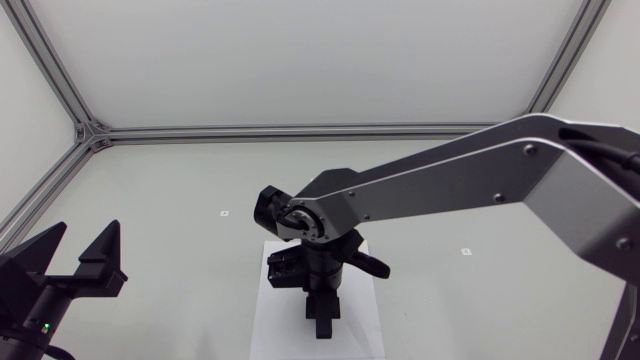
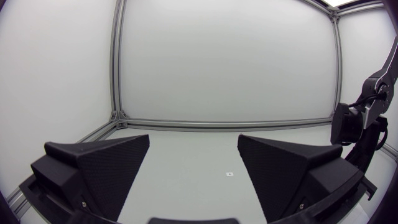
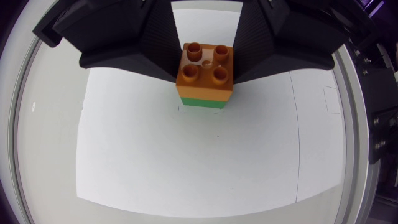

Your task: Pick up the orange 2x2 brick with the right arm and stack it on top of the green 2x2 brick in the center

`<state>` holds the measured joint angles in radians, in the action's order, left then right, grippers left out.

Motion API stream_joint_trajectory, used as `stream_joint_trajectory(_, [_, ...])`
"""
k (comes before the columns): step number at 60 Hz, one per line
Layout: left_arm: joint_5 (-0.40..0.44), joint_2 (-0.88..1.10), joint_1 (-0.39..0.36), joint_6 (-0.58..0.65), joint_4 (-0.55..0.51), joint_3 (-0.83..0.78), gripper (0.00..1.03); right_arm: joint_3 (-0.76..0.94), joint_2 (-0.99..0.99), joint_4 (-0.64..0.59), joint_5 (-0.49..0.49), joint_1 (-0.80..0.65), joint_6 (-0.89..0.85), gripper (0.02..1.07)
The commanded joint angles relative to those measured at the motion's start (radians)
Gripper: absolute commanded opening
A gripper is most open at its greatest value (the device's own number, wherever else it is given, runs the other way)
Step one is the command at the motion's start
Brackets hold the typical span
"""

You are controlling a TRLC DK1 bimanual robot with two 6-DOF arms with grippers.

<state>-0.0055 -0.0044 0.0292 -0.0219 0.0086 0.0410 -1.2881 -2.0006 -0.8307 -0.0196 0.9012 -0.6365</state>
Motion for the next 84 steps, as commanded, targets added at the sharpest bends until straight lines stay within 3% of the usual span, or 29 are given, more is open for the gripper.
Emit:
stream_joint_trajectory(1, [0.004,-0.008,0.001,0.013,-0.013,-0.041,0.99,0.024,-0.024,-0.002,-0.003,-0.002,0.003,0.55])
stream_joint_trajectory(22, [0.004,-0.008,0.001,0.013,-0.015,-0.041,0.99,0.027,-0.004,0.025,-0.011,-0.001,0.003,0.53])
stream_joint_trajectory(35, [0.004,-0.008,0.001,0.013,-0.013,-0.041,0.99,0.023,0.003,0.038,-0.016,-0.005,0.009,0.43])
stream_joint_trajectory(84, [0.004,-0.008,0.001,0.013,-0.015,-0.041,0.99,0.035,0.008,0.047,-0.029,-0.016,0.004,0.43])
